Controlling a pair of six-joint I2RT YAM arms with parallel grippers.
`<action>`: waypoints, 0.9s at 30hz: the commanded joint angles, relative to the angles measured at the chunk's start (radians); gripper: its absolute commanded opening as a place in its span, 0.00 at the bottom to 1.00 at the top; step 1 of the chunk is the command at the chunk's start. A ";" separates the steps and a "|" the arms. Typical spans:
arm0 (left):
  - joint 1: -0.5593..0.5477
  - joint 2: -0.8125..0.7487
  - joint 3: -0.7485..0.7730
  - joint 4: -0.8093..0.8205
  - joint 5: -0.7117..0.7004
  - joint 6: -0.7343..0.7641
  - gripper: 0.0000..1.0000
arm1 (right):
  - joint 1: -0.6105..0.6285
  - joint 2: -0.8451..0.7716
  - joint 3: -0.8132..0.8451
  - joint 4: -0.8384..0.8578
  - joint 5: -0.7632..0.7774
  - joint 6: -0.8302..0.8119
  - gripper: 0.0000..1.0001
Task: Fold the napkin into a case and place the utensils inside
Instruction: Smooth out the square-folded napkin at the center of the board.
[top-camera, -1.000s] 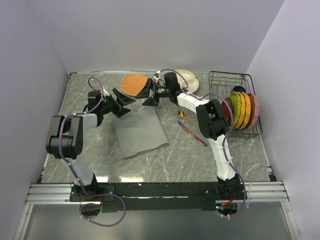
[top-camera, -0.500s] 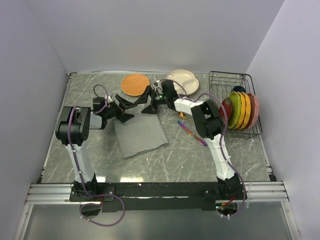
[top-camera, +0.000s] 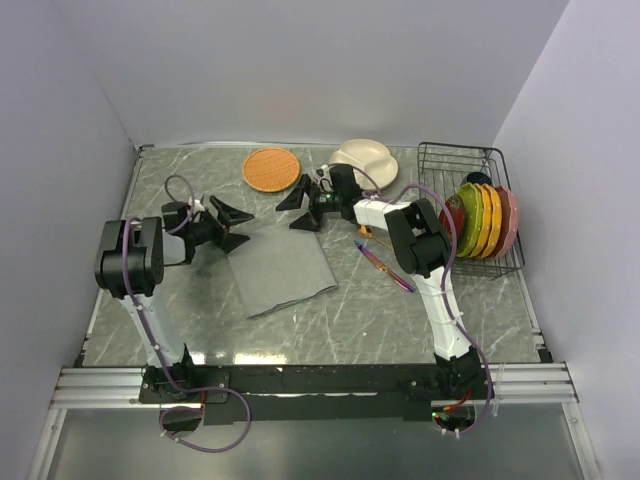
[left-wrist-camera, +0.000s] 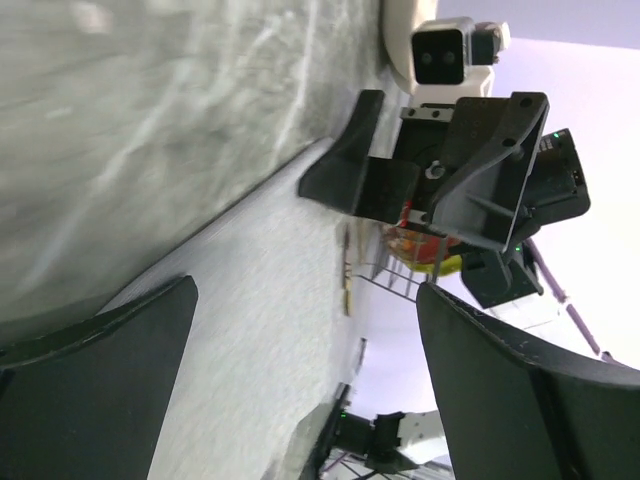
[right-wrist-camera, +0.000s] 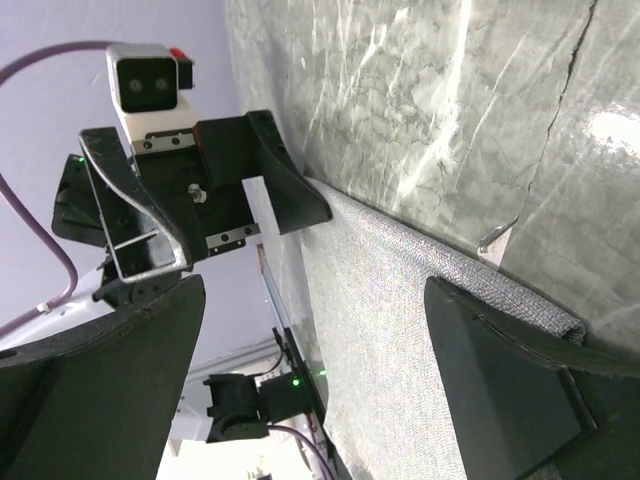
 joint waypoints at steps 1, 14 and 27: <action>0.075 -0.060 -0.049 -0.185 0.024 0.164 0.99 | -0.017 0.005 -0.048 -0.136 0.131 -0.027 1.00; 0.166 -0.309 0.147 -0.619 0.139 0.606 0.99 | 0.003 -0.224 0.197 -0.344 0.102 -0.403 1.00; 0.004 -0.395 0.136 -0.415 -0.014 0.461 0.99 | -0.020 -0.352 0.063 0.014 -0.026 -0.195 1.00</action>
